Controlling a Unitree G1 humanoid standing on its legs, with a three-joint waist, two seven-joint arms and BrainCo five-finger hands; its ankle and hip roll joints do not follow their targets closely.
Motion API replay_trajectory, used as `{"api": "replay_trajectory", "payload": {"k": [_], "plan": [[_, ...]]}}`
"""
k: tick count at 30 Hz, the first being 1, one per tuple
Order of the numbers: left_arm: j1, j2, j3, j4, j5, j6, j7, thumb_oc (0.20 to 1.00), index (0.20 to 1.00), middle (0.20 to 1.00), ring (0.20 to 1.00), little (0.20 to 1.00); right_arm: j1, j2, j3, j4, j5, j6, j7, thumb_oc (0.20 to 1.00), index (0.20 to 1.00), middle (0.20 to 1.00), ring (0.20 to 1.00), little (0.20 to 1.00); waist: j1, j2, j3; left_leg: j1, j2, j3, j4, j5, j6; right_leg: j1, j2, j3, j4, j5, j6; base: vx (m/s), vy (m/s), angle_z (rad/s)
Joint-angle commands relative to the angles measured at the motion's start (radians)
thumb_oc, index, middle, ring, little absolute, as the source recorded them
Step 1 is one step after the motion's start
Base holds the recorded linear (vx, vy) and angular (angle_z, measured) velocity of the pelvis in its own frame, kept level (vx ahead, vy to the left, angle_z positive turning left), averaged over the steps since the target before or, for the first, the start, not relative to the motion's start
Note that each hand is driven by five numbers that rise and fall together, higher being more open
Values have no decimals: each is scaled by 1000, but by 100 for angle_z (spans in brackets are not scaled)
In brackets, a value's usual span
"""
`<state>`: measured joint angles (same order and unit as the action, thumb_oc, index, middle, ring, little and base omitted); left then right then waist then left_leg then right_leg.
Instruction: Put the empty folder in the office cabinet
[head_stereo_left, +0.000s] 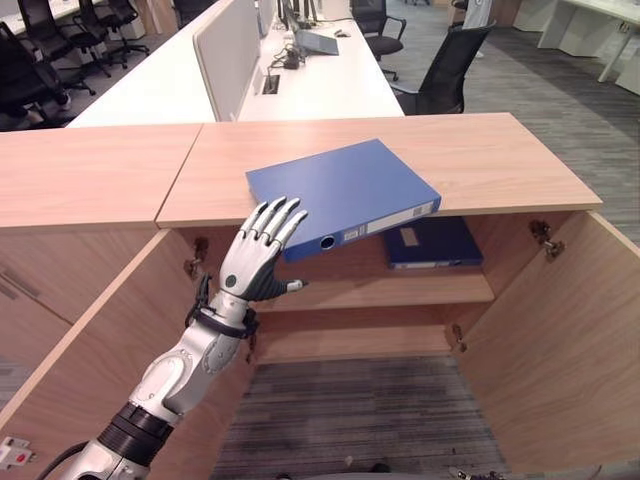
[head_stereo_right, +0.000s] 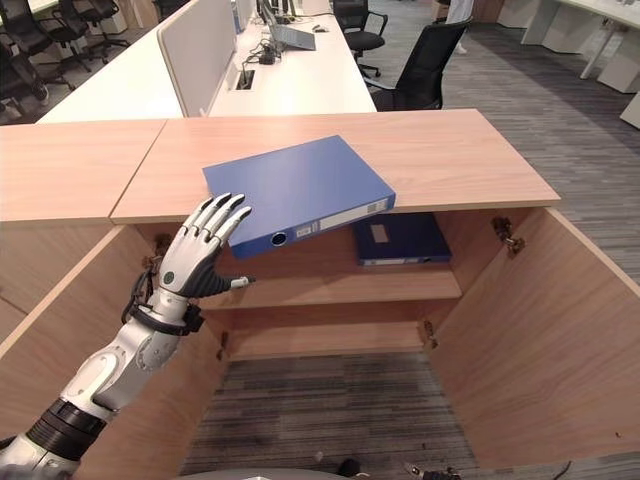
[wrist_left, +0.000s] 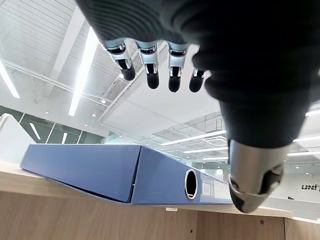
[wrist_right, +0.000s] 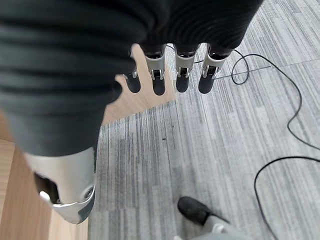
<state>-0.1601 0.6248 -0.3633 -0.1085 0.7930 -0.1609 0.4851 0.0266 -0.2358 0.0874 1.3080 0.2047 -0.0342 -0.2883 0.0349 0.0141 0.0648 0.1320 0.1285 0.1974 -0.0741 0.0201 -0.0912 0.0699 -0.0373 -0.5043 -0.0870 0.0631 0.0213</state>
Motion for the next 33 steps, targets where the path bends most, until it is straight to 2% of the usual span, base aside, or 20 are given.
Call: {"api": "replay_trajectory", "payload": {"k": [1,11,28,33], "plan": [[-77,3,-7,20,-9,-3,14,1000,1000,1000,1000,1000,-48,5,34,40,-8,-11,-31,1000,1000,1000,1000,1000,-7,-63,-21,-53,-3,26,-13,-10,-11,72,-43,74,0,-80,99,6,5,-4],[-199,-22,-62,137,91,72,39,1000,1000,1000,1000,1000,-51,0,45,44,-15,-4,-32,1000,1000,1000,1000,1000,-24,-61,-26,-42,-2,37,-13,-16,-9,76,-43,87,0,-83,99,0,0,-1],[-289,-42,-136,234,113,90,9,1000,1000,1000,1000,1000,-51,-15,48,45,-25,2,-32,1000,1000,1000,1000,1000,-44,-57,-28,-33,-2,52,-13,-20,-10,77,-44,93,0,-80,102,0,0,-1],[-304,-51,-151,290,135,115,10,1000,1000,1000,1000,1000,-51,-17,46,47,-22,3,-33,1000,1000,1000,1000,1000,-47,-56,-30,-29,-3,56,-13,-22,-8,79,-43,96,0,-81,102,3,4,-3]]}}
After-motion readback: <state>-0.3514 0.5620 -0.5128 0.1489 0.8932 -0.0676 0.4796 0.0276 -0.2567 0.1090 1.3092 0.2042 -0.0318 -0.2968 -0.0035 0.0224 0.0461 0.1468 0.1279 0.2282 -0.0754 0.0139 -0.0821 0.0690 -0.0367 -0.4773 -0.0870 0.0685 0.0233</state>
